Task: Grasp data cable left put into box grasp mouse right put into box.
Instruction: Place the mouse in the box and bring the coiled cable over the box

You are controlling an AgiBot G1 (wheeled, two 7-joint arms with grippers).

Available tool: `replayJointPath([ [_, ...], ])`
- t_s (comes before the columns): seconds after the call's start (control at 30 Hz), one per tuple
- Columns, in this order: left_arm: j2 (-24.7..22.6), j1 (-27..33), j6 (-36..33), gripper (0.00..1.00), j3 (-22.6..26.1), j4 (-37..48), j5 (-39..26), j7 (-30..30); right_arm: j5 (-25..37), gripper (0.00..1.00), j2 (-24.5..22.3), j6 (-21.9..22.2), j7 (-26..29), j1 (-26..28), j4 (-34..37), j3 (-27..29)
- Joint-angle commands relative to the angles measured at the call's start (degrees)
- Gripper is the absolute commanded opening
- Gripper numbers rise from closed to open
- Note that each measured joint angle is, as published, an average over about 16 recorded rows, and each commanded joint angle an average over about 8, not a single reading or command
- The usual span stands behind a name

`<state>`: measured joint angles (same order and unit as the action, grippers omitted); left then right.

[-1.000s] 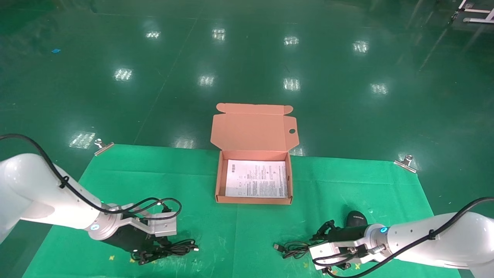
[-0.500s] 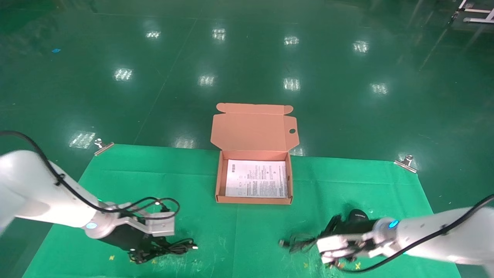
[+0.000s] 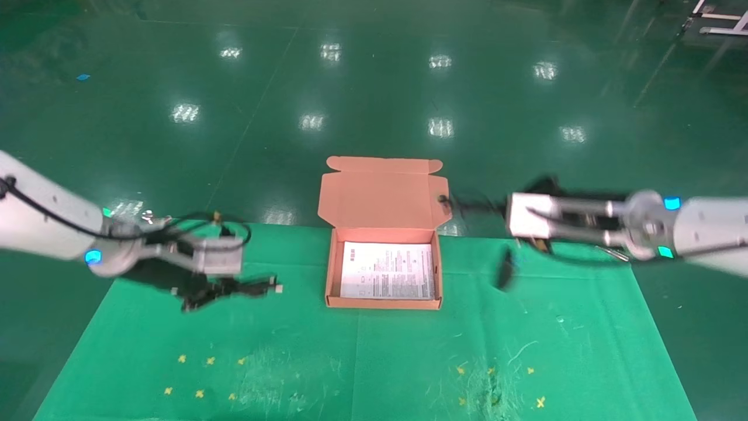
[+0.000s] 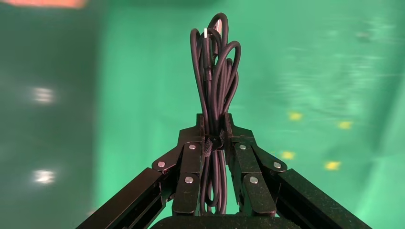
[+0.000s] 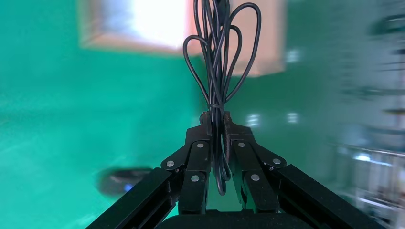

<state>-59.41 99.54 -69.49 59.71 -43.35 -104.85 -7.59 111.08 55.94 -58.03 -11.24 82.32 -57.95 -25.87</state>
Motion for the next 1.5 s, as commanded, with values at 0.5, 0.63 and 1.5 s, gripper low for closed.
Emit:
replayJointPath([
  [0.5,-1.35,6.88,8.98,0.0,-1.57,-10.94,-7.34,-7.23,-3.71,0.0,13.37,5.72,-0.4,11.91,6.61,1.51],
  [0.63,-1.44,8.21,10.24,0.0,-2.23,-10.03,-7.35,-6.26,-4.99,0.0,15.54,5.99,-2.15,13.27,9.64,1.59],
  [1.5,3.83,6.89,5.43,0.0,-0.71,-14.75,-10.47,-12.12,-7.26,0.0,20.46,7.26,-9.41,11.73,17.41,0.0],
])
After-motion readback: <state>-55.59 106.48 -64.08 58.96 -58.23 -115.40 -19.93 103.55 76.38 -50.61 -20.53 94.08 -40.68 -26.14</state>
